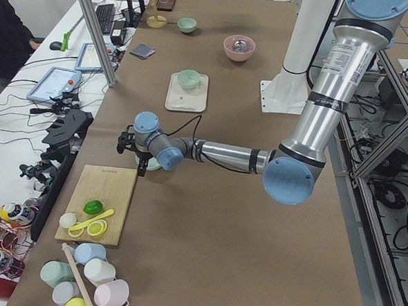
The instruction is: Stack green bowls together
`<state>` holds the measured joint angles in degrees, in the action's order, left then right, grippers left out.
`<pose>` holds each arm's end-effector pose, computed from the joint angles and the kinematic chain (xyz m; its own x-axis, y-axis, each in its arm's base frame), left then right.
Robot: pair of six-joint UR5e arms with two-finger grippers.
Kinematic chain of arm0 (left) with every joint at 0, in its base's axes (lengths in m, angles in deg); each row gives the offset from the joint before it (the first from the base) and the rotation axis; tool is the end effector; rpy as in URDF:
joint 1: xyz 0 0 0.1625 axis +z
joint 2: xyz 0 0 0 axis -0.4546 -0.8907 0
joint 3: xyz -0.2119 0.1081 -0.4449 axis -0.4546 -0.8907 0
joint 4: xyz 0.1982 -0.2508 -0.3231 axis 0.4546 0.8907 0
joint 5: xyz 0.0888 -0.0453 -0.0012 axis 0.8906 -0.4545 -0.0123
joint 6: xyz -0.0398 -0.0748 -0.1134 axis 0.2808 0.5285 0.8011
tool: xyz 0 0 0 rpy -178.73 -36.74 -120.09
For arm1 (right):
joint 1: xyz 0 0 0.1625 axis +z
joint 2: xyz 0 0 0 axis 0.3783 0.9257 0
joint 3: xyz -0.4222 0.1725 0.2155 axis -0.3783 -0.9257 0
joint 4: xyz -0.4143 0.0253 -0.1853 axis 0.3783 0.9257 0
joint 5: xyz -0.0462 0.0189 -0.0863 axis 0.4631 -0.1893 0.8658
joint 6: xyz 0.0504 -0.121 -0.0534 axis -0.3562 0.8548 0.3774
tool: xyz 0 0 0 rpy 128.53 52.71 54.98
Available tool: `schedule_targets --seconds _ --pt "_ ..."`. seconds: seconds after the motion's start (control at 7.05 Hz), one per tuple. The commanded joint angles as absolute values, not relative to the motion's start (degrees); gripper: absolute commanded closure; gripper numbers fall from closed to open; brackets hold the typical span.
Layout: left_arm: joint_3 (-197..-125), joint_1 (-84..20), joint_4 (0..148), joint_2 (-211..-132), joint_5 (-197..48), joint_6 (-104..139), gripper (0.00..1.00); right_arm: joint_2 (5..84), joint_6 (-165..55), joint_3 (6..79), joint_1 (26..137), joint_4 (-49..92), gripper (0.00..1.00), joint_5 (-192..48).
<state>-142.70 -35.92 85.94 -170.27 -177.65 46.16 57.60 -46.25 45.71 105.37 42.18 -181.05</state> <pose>0.2912 -0.6878 0.6600 0.6559 0.0361 -0.7540 0.1367 0.9766 0.1657 -0.0329 -0.5956 0.6570 0.7380 -0.0216 0.6745 0.0188 0.9998 0.0114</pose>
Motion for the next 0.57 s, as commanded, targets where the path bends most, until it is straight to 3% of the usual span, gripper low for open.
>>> schedule_targets --seconds 0.0,0.14,0.28,0.43 --pt "-141.73 -33.7 86.27 -170.41 -176.91 46.55 0.13 57.16 -46.35 44.93 105.37 42.03 0.0 -181.24" --pt "-141.64 -33.69 86.27 -170.41 -177.43 46.99 0.74 57.07 -46.44 45.01 105.37 42.03 0.0 -181.59" --pt "-141.47 -33.78 85.92 -170.32 -178.91 46.99 0.99 57.07 -46.44 45.18 105.37 42.03 0.0 -181.59" --pt "-141.55 -33.96 86.0 -169.8 -179.28 46.64 1.0 57.15 -46.18 45.45 105.37 41.95 0.0 -181.68"
